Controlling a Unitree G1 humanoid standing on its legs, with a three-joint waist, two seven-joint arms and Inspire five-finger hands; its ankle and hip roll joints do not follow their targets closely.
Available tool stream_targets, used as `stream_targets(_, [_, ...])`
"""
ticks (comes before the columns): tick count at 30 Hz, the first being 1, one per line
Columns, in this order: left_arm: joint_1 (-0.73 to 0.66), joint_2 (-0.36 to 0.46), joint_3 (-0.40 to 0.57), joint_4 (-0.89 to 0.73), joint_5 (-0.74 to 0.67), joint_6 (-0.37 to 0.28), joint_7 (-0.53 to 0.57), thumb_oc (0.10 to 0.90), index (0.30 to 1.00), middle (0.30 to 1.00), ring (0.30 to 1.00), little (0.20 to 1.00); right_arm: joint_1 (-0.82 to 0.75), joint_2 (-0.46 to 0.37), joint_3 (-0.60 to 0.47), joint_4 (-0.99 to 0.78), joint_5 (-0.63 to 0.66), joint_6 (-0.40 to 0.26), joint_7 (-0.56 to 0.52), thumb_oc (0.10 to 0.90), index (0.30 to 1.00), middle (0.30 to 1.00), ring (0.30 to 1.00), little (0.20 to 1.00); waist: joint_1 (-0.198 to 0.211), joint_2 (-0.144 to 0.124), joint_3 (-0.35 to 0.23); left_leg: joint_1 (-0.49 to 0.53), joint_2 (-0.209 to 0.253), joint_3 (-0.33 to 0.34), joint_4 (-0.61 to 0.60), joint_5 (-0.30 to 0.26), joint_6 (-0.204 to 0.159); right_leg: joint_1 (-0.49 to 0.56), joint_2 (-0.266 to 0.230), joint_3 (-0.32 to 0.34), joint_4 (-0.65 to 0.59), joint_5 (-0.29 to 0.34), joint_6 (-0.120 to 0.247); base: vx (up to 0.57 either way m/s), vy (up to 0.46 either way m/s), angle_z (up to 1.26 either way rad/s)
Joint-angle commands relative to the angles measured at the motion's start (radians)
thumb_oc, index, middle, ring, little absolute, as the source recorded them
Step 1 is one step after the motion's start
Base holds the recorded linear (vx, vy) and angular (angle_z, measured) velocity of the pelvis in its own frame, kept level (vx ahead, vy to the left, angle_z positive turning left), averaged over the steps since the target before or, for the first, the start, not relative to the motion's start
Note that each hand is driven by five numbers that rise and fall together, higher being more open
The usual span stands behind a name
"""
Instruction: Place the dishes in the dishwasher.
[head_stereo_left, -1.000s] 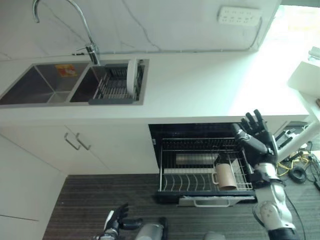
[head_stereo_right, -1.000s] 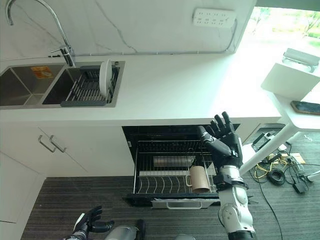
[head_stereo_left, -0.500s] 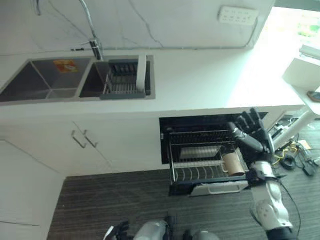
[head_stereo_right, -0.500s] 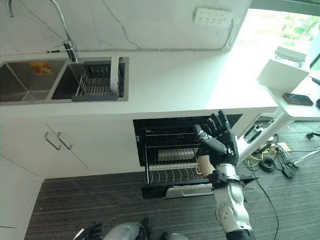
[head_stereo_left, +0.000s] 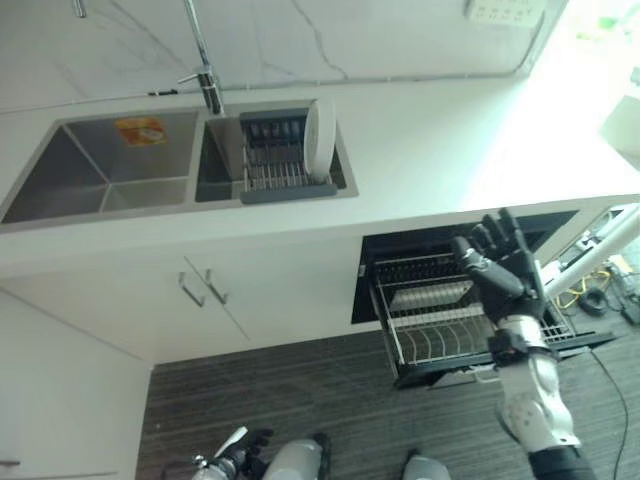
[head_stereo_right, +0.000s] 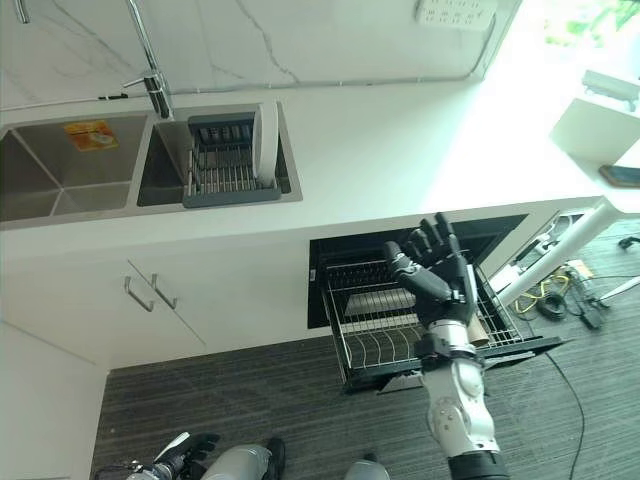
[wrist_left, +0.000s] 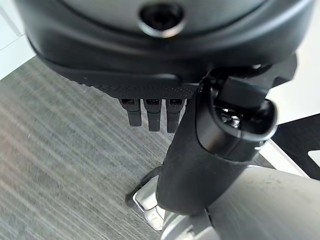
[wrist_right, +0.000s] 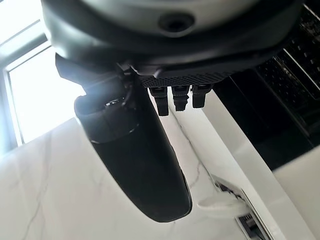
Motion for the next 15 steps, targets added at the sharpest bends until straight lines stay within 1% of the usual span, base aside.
stream_targets(1, [0.033, -0.075, -0.015, -0.105, -0.013, -0.008, -0.015, 0.800, 0.900, 0.900, 0.900, 0.900, -0.086, -0.045, -0.070, -0.090, -0.055, -0.107, 0.016, 0.800, 0.900, 0.900, 0.900, 0.900, 0.007, 0.040, -0.028, 0.051, 0.039, -0.100, -0.052, -0.072, 0.003, 0.059, 0.073, -0.084, 0.023, -0.005, 0.064, 0.12, 0.082, -0.19])
stream_targets(2, [0.034, -0.071, -0.016, -0.117, -0.016, 0.002, -0.009, 0.800, 0.900, 0.900, 0.900, 0.900, -0.084, -0.039, -0.064, -0.094, -0.064, -0.106, 0.014, 0.800, 0.900, 0.900, 0.900, 0.900, 0.007, 0.044, -0.023, 0.055, 0.037, -0.106, -0.052, -0.075, 0.012, 0.056, 0.082, -0.091, 0.023, 0.015, 0.063, 0.10, 0.025, -0.22])
stream_targets(3, [0.032, -0.069, -0.017, -0.124, -0.022, 0.008, -0.004, 0.800, 0.900, 0.900, 0.900, 0.900, -0.083, -0.035, -0.059, -0.099, -0.068, -0.105, 0.012, 0.800, 0.900, 0.900, 0.900, 0.900, 0.005, 0.043, -0.018, 0.058, 0.033, -0.110, -0.052, -0.076, 0.015, 0.045, 0.092, -0.085, 0.023, 0.015, 0.060, 0.09, -0.057, -0.20])
stream_targets(4, [0.030, -0.067, -0.014, -0.134, -0.021, 0.020, -0.001, 0.800, 0.900, 0.900, 0.900, 0.900, -0.079, -0.039, -0.054, -0.106, -0.065, -0.113, 0.009, 0.800, 0.900, 0.900, 0.900, 0.900, 0.003, 0.032, -0.012, 0.058, 0.021, -0.115, -0.052, -0.075, 0.013, 0.015, 0.105, -0.061, 0.023, -0.015, 0.048, 0.07, -0.117, -0.05])
stream_targets(5, [0.026, -0.071, -0.008, -0.138, -0.007, 0.031, 0.005, 0.800, 0.900, 0.900, 0.900, 0.900, -0.078, -0.041, -0.051, -0.109, -0.064, -0.121, 0.010, 0.800, 0.900, 0.900, 0.900, 0.900, 0.000, 0.021, -0.007, 0.061, 0.012, -0.111, -0.052, -0.076, 0.009, -0.015, 0.112, -0.050, 0.023, -0.034, 0.043, 0.08, -0.132, -0.11])
stream_targets(6, [0.027, -0.074, -0.003, -0.133, 0.010, 0.029, 0.016, 0.800, 0.900, 0.900, 0.900, 0.900, -0.079, -0.046, -0.051, -0.111, -0.060, -0.123, 0.014, 0.800, 0.900, 0.900, 0.900, 0.900, -0.005, 0.011, -0.002, 0.071, 0.001, -0.108, -0.052, -0.084, 0.009, -0.048, 0.116, -0.042, 0.023, -0.030, 0.043, 0.11, -0.108, -0.11])
stream_targets(7, [0.031, -0.076, 0.004, -0.125, 0.026, 0.023, 0.028, 0.800, 0.900, 0.900, 0.900, 0.900, -0.080, -0.050, -0.052, -0.110, -0.053, -0.124, 0.022, 0.800, 0.900, 0.900, 0.900, 0.900, -0.014, 0.005, 0.004, 0.086, -0.009, -0.111, -0.052, -0.096, 0.013, -0.079, 0.118, -0.028, 0.023, 0.006, 0.053, 0.16, -0.171, -0.14])
stream_targets(8, [0.034, -0.073, -0.002, -0.119, 0.042, 0.026, 0.053, 0.800, 0.900, 0.900, 0.900, 0.900, -0.090, -0.059, -0.058, -0.102, -0.038, -0.117, 0.037, 0.800, 0.900, 0.900, 0.900, 0.900, -0.016, 0.009, 0.007, 0.090, -0.007, -0.124, -0.052, -0.093, 0.003, -0.070, 0.134, -0.009, 0.023, -0.031, 0.036, 0.13, -0.143, -0.03])
stream_targets(11, [0.033, -0.076, -0.010, -0.113, 0.050, 0.039, 0.070, 0.800, 0.900, 0.900, 0.900, 0.900, -0.091, -0.070, -0.059, -0.104, -0.031, -0.110, 0.036, 0.800, 0.900, 0.900, 0.900, 0.900, -0.018, 0.007, 0.004, 0.091, -0.013, -0.133, -0.052, -0.091, -0.001, -0.066, 0.144, 0.001, 0.023, -0.046, 0.028, 0.11, -0.136, 0.17])
stream_targets(12, [0.038, -0.075, -0.009, -0.120, 0.028, 0.069, 0.067, 0.800, 0.900, 0.900, 0.900, 0.900, -0.101, -0.083, -0.051, -0.092, -0.013, -0.105, 0.051, 0.800, 0.900, 0.900, 0.900, 0.900, -0.009, 0.003, -0.004, 0.095, -0.004, -0.112, -0.052, -0.089, -0.012, -0.050, 0.141, -0.024, 0.023, -0.069, 0.018, 0.19, -0.203, 0.07])
stream_targets(13, [0.041, -0.083, -0.003, -0.125, 0.028, 0.090, 0.065, 0.800, 0.900, 0.900, 0.900, 0.900, -0.108, -0.090, -0.045, -0.096, -0.010, -0.099, 0.058, 0.800, 0.900, 0.900, 0.900, 0.900, -0.006, 0.002, -0.008, 0.095, 0.002, -0.106, -0.052, -0.085, -0.021, -0.041, 0.147, -0.018, 0.023, -0.088, 0.008, 0.21, -0.215, -0.04])
stream_targets(14, [0.042, -0.085, -0.003, -0.128, 0.032, 0.092, 0.065, 0.800, 0.900, 0.900, 0.900, 0.900, -0.112, -0.092, -0.042, -0.100, -0.013, -0.095, 0.067, 0.800, 0.900, 0.900, 0.900, 0.900, -0.006, 0.002, -0.009, 0.100, 0.005, -0.100, -0.052, -0.083, -0.025, -0.037, 0.148, -0.022, 0.023, -0.094, 0.001, 0.18, -0.192, -0.21])
stream_targets(15, [0.036, -0.082, -0.006, -0.137, 0.034, 0.098, 0.032, 0.800, 0.900, 0.900, 0.900, 0.900, -0.121, -0.100, -0.030, -0.117, -0.021, -0.084, 0.078, 0.800, 0.900, 0.900, 0.900, 0.900, -0.008, -0.002, -0.005, 0.112, 0.008, -0.095, -0.052, -0.074, -0.029, -0.029, 0.152, -0.019, 0.023, -0.104, -0.016, 0.18, -0.217, -0.22])
